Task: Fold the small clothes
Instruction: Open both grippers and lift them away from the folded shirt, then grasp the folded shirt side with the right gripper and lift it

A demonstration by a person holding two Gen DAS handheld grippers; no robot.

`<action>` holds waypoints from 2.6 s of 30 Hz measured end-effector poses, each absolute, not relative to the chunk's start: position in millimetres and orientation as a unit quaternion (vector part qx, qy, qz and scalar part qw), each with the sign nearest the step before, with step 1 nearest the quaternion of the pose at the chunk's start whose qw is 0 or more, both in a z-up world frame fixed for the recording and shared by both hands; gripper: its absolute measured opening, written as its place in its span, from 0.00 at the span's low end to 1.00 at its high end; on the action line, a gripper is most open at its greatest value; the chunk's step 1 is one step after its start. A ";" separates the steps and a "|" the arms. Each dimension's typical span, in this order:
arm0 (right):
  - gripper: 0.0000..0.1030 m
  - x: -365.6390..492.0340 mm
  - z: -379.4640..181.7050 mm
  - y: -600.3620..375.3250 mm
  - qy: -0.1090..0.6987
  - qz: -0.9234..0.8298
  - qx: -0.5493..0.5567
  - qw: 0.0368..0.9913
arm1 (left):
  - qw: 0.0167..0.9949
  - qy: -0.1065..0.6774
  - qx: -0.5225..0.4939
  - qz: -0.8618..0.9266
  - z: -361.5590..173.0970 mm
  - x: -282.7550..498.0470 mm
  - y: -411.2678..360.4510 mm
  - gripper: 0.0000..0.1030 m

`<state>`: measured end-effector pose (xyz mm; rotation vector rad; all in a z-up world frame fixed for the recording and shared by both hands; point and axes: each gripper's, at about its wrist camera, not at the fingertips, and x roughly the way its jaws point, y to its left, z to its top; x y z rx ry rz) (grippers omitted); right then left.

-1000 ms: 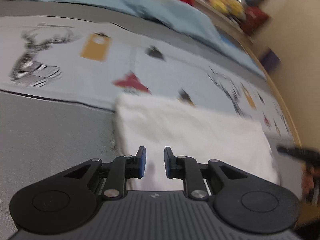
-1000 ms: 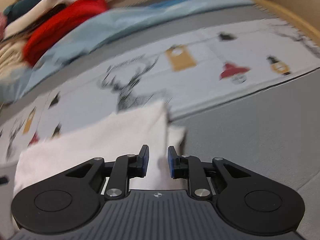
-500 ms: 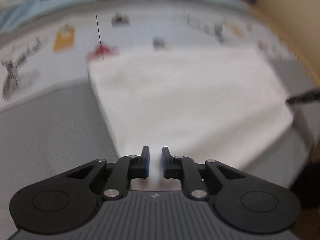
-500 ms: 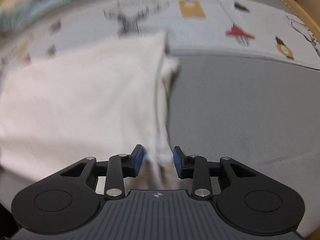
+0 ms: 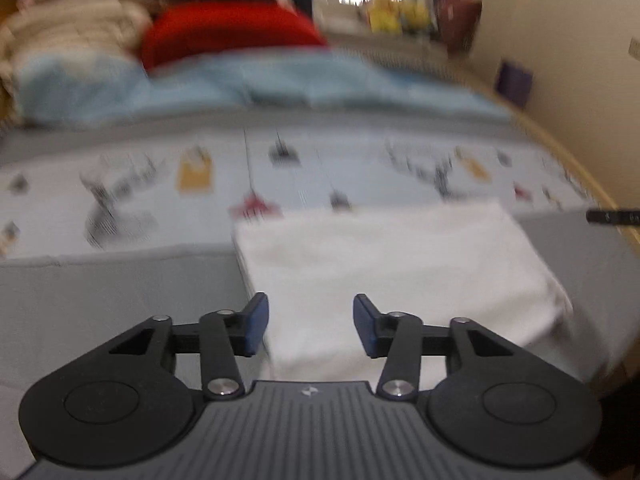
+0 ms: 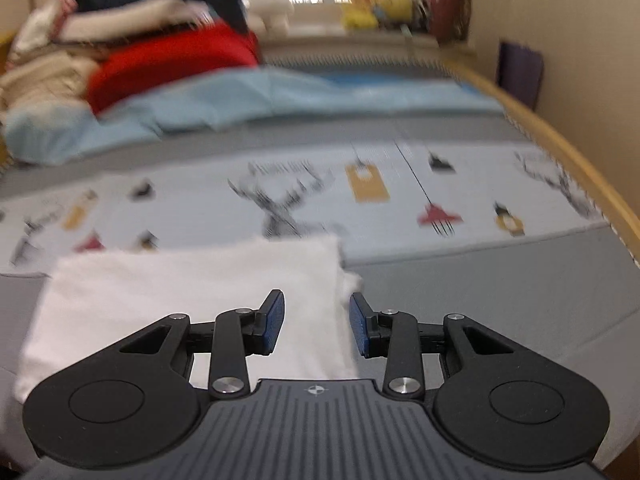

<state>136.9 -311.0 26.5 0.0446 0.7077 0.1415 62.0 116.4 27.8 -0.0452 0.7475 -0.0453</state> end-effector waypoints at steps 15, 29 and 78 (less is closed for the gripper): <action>0.43 70.5 12.9 -220.4 0.331 0.126 0.059 0.933 | 0.940 0.314 -0.135 -0.017 33.4 30.0 135.4 0.65; 0.42 71.9 -13.5 -158.0 0.353 0.167 0.019 0.921 | 0.936 0.324 -0.136 0.000 32.5 28.2 147.2 0.65; 0.41 48.1 -118.1 52.9 0.368 0.377 -0.246 0.814 | 0.897 0.375 -0.225 0.062 8.3 41.8 209.6 0.66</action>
